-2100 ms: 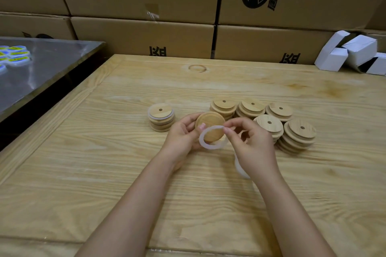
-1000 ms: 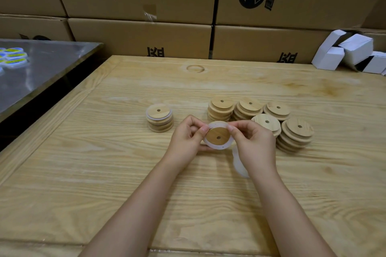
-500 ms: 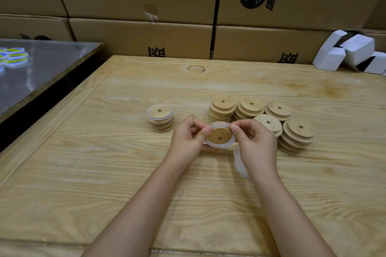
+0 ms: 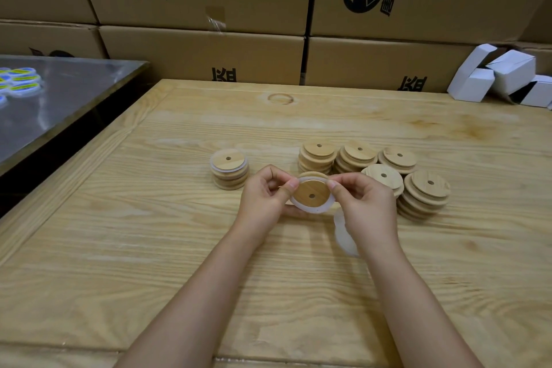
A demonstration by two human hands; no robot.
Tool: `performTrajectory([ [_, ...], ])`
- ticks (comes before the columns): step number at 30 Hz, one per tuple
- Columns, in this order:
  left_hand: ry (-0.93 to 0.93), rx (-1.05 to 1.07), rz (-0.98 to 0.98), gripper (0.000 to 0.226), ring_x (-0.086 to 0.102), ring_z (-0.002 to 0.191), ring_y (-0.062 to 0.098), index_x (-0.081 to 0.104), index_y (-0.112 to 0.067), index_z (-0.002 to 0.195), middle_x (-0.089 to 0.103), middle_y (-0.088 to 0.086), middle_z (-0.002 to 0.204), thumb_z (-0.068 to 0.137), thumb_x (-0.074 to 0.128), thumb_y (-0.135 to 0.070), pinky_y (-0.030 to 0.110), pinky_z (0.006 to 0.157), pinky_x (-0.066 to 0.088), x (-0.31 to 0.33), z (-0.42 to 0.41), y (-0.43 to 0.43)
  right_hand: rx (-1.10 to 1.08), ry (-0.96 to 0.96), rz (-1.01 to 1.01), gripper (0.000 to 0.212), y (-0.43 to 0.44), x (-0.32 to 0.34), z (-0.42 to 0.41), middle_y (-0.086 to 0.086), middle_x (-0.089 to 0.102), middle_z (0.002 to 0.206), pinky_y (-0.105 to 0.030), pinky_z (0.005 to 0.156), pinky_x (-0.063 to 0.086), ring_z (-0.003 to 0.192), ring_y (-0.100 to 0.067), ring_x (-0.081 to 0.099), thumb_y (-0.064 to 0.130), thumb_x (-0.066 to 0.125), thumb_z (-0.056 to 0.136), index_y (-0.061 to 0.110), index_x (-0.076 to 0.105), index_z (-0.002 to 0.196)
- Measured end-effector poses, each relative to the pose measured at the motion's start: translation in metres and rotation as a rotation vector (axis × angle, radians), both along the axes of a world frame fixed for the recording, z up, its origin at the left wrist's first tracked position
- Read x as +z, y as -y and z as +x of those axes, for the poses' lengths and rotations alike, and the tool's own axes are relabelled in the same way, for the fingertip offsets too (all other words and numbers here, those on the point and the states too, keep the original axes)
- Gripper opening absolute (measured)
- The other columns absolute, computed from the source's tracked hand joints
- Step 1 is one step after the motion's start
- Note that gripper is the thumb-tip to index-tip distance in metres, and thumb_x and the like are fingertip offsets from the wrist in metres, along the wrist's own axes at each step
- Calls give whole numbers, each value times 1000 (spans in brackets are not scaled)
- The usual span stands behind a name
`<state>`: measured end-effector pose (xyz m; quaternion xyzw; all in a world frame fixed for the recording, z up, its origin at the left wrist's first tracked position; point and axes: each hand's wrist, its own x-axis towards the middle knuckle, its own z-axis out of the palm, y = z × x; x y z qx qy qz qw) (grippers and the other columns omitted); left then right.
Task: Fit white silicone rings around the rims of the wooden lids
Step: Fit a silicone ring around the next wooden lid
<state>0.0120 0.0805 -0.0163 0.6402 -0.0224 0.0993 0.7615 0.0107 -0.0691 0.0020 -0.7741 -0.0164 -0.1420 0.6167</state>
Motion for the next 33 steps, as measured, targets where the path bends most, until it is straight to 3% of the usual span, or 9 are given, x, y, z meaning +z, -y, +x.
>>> performTrajectory([
  [4, 18, -24, 37, 12, 67, 68, 10, 57, -6, 77, 68, -2, 69, 86, 62, -1, 26, 50, 54, 2, -1, -4, 26, -4, 15, 13, 0, 0, -2, 9, 70, 75, -10, 66, 47, 74, -1, 65, 12, 67, 84, 23, 68, 77],
  [9, 22, -22, 55, 14, 67, 65, 9, 55, -9, 79, 69, -3, 68, 83, 65, 0, 22, 49, 52, 2, -1, -2, 11, 32, 6, 13, -3, 2, -4, 9, 70, 76, -14, 68, 50, 73, -3, 65, 12, 67, 84, 24, 68, 78],
  [18, 10, 23, -93, 19, 69, 69, 14, 53, -7, 73, 70, 3, 67, 82, 62, 5, 31, 51, 57, 2, 4, -8, 13, 3, 80, 12, -5, 0, -3, 7, 71, 74, -13, 69, 49, 73, -4, 65, 15, 72, 81, 24, 68, 73],
  [24, -21, 3, -195, 16, 68, 71, 19, 52, -6, 72, 69, 9, 71, 82, 61, 3, 38, 54, 58, 0, 5, -11, 51, -77, 184, 11, -4, 3, -3, 9, 70, 72, -9, 62, 46, 63, 2, 60, 10, 71, 81, 17, 70, 71],
  [29, -39, -49, -257, 13, 68, 72, 22, 53, -6, 72, 69, 7, 69, 74, 66, -7, 37, 52, 57, -1, 5, -11, 86, -105, 246, 10, -2, 5, -3, 14, 66, 58, -6, 41, 35, 53, 6, 56, 9, 70, 81, 12, 69, 72],
  [33, -48, -75, -281, 14, 68, 73, 23, 53, -8, 73, 69, 5, 69, 70, 65, -13, 38, 52, 58, -4, 4, -11, 127, -119, 199, 9, -1, 6, -3, 11, 66, 59, -7, 41, 35, 57, 4, 57, 13, 71, 81, 15, 69, 73],
])
